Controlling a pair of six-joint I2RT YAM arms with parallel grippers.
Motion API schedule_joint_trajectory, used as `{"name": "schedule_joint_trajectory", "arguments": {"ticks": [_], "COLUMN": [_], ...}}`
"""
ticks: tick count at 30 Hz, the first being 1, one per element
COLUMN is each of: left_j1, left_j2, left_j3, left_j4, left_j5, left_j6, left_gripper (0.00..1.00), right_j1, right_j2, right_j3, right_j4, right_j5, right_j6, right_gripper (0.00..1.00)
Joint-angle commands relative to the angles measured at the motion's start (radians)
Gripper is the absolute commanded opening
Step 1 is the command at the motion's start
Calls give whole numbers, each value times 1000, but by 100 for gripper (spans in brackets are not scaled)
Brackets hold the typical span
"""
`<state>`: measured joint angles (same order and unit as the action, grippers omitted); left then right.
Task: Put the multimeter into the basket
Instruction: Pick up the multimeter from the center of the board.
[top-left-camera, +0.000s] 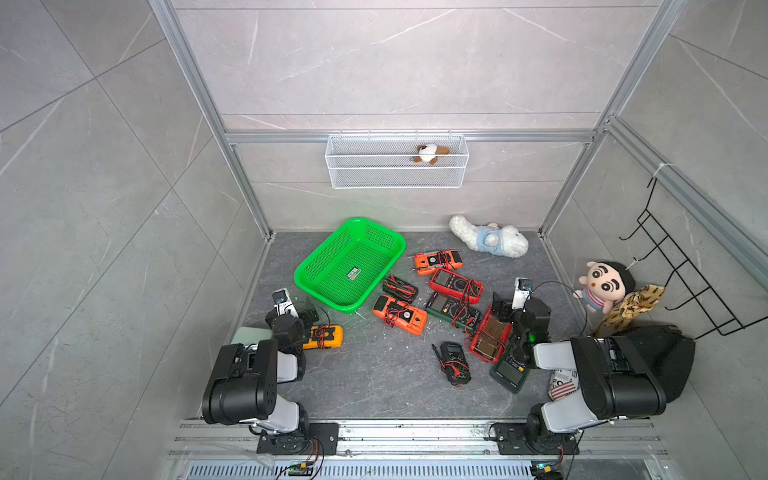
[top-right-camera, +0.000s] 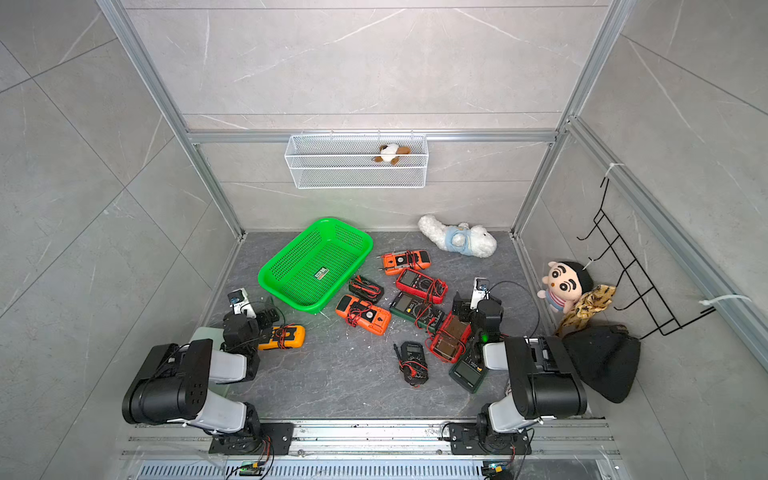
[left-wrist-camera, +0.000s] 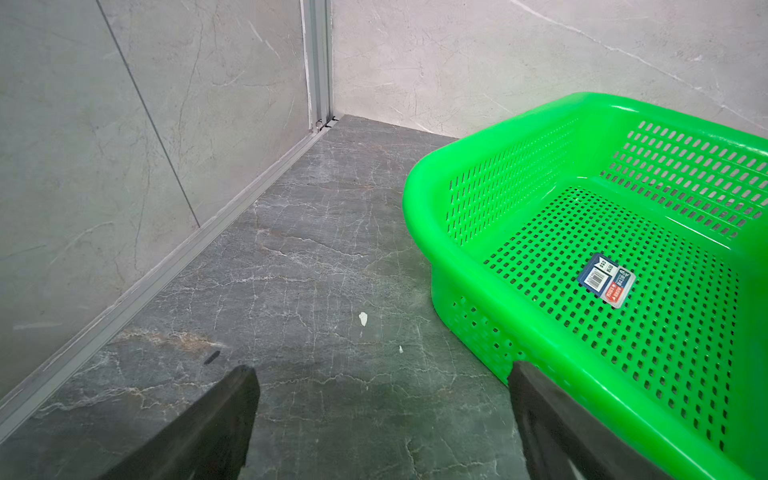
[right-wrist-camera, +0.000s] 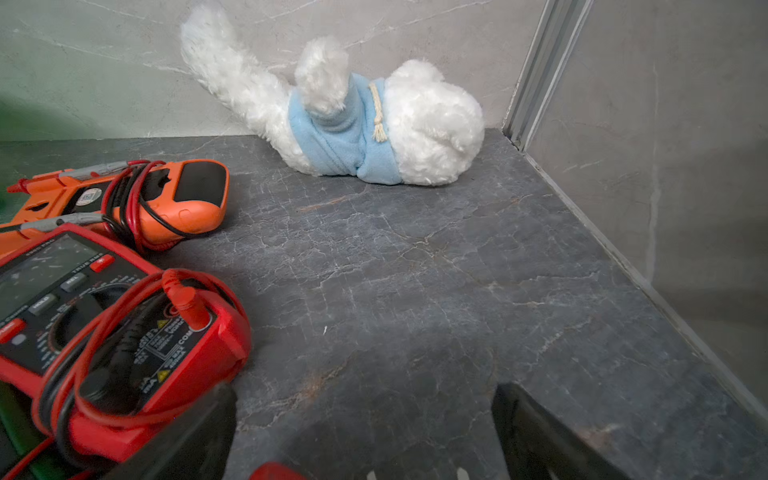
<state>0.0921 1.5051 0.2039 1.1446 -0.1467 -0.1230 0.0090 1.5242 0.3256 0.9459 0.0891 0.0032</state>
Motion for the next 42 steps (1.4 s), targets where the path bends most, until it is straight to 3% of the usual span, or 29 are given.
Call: {"name": "schedule_joint_trajectory", "arguments": {"ticks": [1, 31, 42], "left_j1": [0, -1, 0], "left_j2": [-7, -13, -208], "left_j3": [21, 27, 50], "left_j4": [26, 14, -173], "left_j5": [8, 14, -57], "left_j6": [-6, -5, -33], "left_gripper": [98, 98, 98], "right_j1": [0, 1, 1], "right_j2": [12, 4, -182], "right_j3": [19, 17, 9], "right_j4": [-4, -5, -142], "right_j5": [-8, 25, 90], "right_j6": [-11, -1, 19], "right_gripper": [100, 100, 100]}}
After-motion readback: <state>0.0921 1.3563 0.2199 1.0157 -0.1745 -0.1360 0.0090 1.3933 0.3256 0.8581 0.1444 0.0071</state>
